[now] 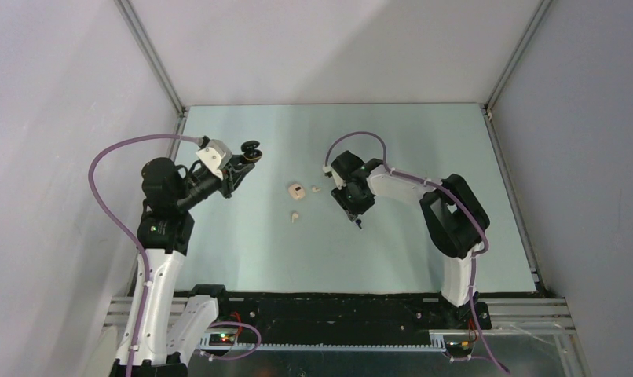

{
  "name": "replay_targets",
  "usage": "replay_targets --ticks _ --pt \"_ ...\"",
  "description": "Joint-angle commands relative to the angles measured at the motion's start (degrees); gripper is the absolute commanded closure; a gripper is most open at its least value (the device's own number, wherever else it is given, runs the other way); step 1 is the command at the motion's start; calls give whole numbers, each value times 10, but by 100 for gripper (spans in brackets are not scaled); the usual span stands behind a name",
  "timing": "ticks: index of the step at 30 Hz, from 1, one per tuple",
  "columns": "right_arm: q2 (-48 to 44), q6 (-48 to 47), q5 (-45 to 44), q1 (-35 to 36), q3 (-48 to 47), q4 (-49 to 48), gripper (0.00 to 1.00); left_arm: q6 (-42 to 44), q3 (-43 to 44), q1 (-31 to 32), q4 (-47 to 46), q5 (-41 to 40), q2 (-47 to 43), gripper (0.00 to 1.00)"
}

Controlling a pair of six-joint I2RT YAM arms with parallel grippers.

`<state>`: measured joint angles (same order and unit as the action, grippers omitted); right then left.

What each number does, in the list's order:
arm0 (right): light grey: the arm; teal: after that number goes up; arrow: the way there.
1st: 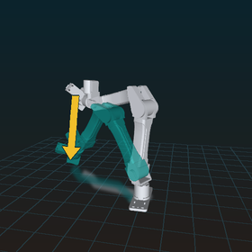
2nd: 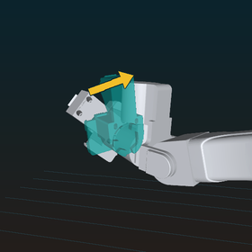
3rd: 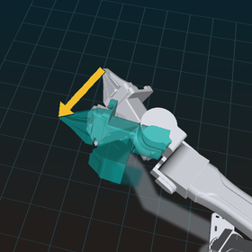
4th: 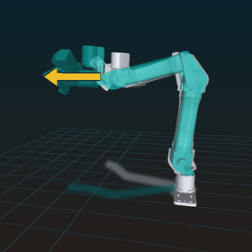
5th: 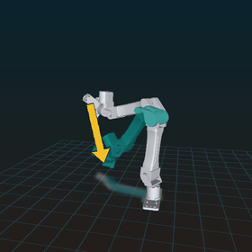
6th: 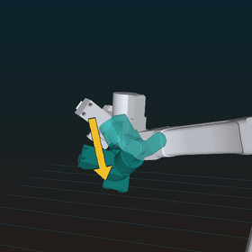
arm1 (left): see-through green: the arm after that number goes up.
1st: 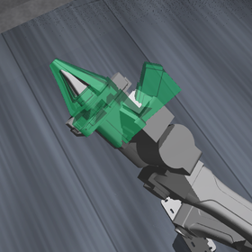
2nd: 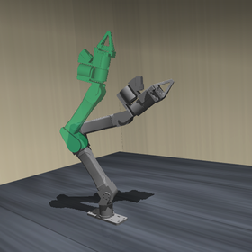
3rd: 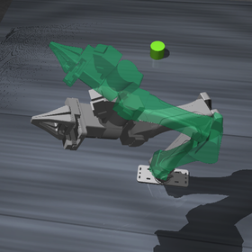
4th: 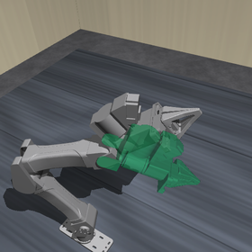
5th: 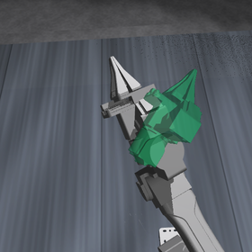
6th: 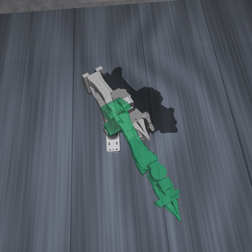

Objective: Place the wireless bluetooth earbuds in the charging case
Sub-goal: Pick up the earbud from the center of the board.

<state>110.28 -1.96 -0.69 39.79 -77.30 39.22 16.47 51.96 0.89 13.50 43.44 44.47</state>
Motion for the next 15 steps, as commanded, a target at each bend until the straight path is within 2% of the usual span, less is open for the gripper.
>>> replay_targets --ticks 1,15 --pt "9 17 -18 2 -21 19 53 -5 -3 2 -7 -8 -11 100" --pt "32 33 13 -7 -9 36 59 -3 -8 2 -4 -9 -15 100"
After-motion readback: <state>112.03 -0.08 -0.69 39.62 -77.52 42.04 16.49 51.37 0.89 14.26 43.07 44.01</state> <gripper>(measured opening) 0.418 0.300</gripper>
